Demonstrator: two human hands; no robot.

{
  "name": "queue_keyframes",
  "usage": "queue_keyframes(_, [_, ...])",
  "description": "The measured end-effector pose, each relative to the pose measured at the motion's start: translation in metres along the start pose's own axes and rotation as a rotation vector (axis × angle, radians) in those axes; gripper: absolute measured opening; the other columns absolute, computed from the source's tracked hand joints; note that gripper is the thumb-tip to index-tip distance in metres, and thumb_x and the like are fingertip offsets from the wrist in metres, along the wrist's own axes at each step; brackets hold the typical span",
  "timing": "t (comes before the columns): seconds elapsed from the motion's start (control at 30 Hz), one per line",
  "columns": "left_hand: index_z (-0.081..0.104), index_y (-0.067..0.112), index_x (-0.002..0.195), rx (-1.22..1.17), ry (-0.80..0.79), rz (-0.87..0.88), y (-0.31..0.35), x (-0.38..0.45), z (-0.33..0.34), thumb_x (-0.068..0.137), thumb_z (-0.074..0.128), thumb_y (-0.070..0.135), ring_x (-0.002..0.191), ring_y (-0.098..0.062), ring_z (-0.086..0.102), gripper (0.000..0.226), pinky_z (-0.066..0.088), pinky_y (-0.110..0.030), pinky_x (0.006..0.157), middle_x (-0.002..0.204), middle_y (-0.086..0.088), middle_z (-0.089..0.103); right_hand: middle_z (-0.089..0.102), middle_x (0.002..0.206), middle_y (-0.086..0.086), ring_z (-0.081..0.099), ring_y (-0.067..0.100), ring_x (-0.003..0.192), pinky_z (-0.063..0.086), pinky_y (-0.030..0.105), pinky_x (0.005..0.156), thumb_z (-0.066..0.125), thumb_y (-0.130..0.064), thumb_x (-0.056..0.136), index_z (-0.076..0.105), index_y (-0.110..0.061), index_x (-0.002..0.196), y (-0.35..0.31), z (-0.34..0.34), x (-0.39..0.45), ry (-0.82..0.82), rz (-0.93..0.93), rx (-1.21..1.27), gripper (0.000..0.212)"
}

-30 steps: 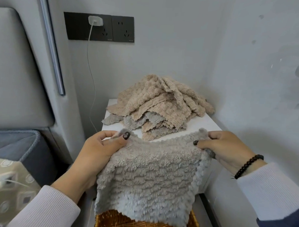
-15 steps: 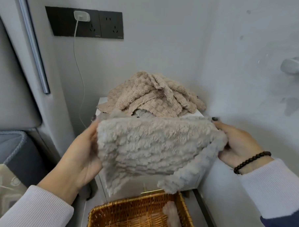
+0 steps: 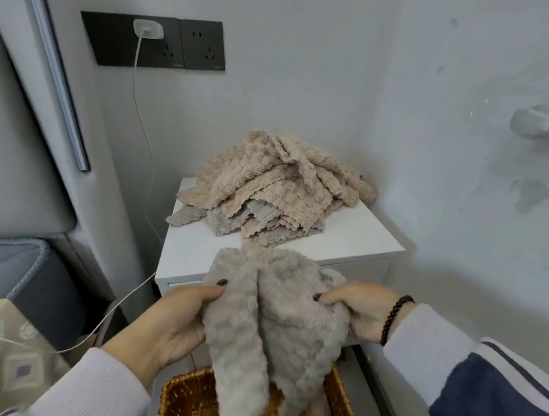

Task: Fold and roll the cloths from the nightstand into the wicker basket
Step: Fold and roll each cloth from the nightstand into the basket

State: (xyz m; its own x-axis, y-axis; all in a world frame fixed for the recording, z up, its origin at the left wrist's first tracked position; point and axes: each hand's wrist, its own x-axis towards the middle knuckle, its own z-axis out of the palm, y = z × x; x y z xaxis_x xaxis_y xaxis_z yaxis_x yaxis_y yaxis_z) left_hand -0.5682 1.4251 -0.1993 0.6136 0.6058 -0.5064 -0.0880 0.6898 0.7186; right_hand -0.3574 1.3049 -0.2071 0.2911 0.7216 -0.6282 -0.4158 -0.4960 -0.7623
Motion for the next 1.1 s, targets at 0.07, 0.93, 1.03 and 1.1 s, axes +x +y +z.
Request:
queue_keyframes(0.07, [0.057,-0.005,0.122,-0.107,0.003,0.079,0.008,0.001,-0.004,0.096,0.048,0.01,0.082,-0.028,0.073,0.032,0.059,-0.046,0.069,0.108,-0.024,0.069,0.072,0.088,0.017,0.07,0.022,0.07,0.058,0.035,0.066,0.053,0.001,0.092,0.062,0.003,0.106,-0.014,0.002,0.0,0.038,-0.129,0.148,0.017])
queue_keyframes(0.93, [0.066,0.003,0.101,0.272,0.007,0.337,0.027,-0.02,-0.022,0.086,0.052,-0.01,0.067,-0.021,0.072,0.025,0.058,-0.027,0.053,0.085,-0.015,0.074,0.071,0.101,0.022,0.073,0.026,0.081,0.061,0.036,0.064,0.031,0.008,0.096,0.06,0.009,0.108,-0.038,-0.007,-0.039,-0.009,-0.275,0.225,0.031])
queue_keyframes(1.03, [0.068,0.009,0.106,0.369,0.047,0.329,0.029,-0.018,-0.023,0.09,0.055,-0.001,0.068,-0.023,0.072,0.023,0.058,-0.03,0.052,0.091,-0.017,0.074,0.072,0.097,0.02,0.071,0.027,0.078,0.06,0.037,0.062,0.04,-0.01,0.101,0.06,0.007,0.113,-0.03,-0.022,-0.033,0.184,-0.197,0.042,0.028])
queue_keyframes(1.1, [0.069,0.01,0.106,0.411,0.067,0.31,0.029,-0.016,-0.023,0.092,0.057,0.006,0.072,-0.025,0.072,0.02,0.059,-0.033,0.058,0.095,-0.018,0.074,0.073,0.085,0.016,0.071,0.025,0.067,0.059,0.036,0.053,0.046,-0.015,0.1,0.062,0.003,0.108,-0.024,-0.028,-0.03,0.245,-0.17,0.021,0.025])
